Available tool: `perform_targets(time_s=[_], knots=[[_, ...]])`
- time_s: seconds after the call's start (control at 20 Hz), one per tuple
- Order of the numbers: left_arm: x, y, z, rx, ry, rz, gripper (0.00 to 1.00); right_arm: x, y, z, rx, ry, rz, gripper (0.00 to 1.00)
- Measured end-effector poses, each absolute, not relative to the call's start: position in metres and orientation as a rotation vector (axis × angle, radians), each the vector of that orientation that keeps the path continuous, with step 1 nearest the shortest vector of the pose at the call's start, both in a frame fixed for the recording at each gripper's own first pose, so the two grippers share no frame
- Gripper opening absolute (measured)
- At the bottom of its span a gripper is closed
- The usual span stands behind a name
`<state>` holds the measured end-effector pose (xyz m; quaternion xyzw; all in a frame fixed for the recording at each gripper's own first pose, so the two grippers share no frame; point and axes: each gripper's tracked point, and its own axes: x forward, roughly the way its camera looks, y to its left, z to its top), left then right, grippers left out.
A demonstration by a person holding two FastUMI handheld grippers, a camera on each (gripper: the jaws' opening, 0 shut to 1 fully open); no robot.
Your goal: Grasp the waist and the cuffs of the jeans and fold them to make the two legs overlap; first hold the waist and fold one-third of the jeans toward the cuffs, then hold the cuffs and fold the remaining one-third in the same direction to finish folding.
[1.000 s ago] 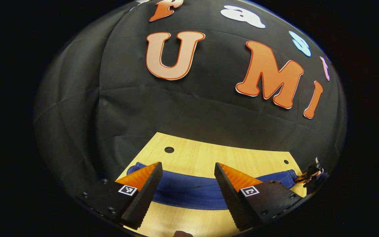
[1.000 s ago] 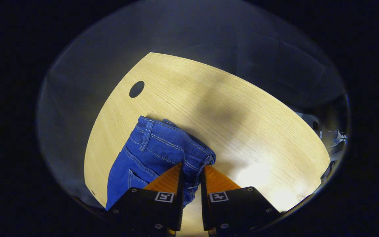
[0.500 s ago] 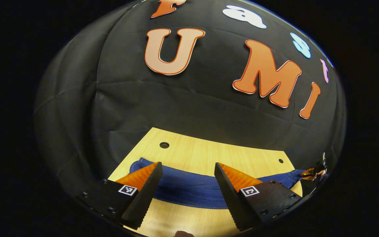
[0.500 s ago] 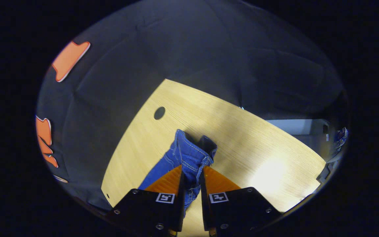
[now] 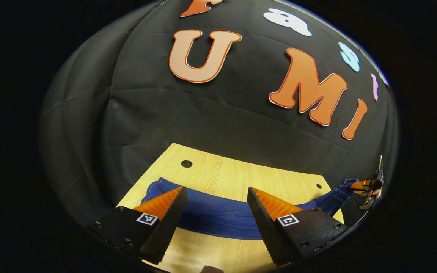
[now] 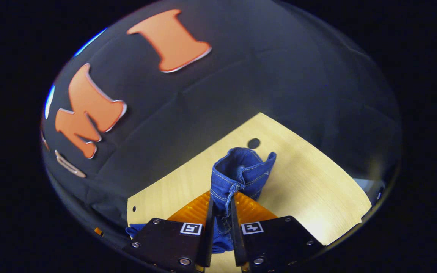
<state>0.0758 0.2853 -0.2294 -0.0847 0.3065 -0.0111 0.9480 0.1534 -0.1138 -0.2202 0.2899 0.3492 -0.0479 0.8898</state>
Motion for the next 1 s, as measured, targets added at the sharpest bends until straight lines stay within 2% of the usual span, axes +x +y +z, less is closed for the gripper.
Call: perform_targets(time_s=[0.25,0.7,0.75,0.8,0.85,0.9,1.0], knots=[[0.071,0.305,-0.233,-0.213,0.620,-0.005,0.98,0.168,-0.032,-0.195,0.533,0.705,0.039,0.23],[0.061,0.343,-0.247,-0.258,0.637,0.047,0.98,0.152,0.103,-0.216,0.468,0.826,0.242,0.23],[0.060,0.346,-0.250,-0.262,0.641,0.058,0.98,0.150,0.118,-0.220,0.456,0.831,0.269,0.17],[0.059,0.351,-0.252,-0.270,0.646,0.064,0.98,0.150,0.136,-0.222,0.463,0.832,0.299,0.23],[0.057,0.352,-0.256,-0.280,0.656,0.069,0.98,0.146,0.165,-0.221,0.484,0.852,0.352,0.23],[0.056,0.356,-0.261,-0.288,0.664,0.077,0.98,0.139,0.179,-0.228,0.472,0.877,0.372,0.19],[0.054,0.358,-0.268,-0.308,0.681,0.080,0.98,0.127,0.205,-0.236,0.453,0.915,0.409,0.18]])
